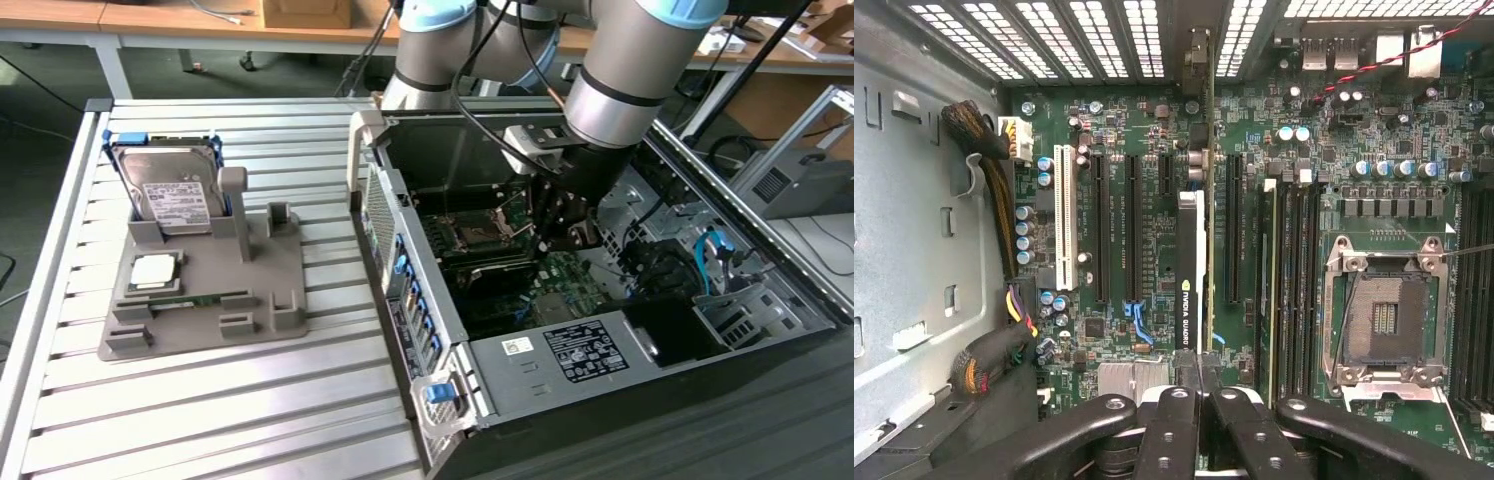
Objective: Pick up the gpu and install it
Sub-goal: 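Press down on the gpu until it lock into place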
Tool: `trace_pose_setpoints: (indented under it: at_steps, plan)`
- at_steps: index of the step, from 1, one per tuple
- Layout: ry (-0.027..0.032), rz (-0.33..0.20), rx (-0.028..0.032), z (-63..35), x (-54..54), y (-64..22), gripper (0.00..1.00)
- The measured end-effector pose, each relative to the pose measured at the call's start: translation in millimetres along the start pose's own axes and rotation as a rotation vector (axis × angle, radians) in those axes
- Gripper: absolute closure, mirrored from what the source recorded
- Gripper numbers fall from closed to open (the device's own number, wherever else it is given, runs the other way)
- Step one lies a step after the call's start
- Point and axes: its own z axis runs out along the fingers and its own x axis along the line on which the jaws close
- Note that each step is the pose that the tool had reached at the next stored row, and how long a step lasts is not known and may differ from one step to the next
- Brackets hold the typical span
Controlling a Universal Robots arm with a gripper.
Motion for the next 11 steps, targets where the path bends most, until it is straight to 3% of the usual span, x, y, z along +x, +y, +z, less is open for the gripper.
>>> trace_pose_setpoints:
  at_steps: [7, 11]
  plan:
    - [0.0005, 0.0, 0.0069, -0.2, -0.1, 30.6, 0.89]
    - [0.0005, 0.0, 0.0109, 0.1, -0.2, 57.5, 0.89]
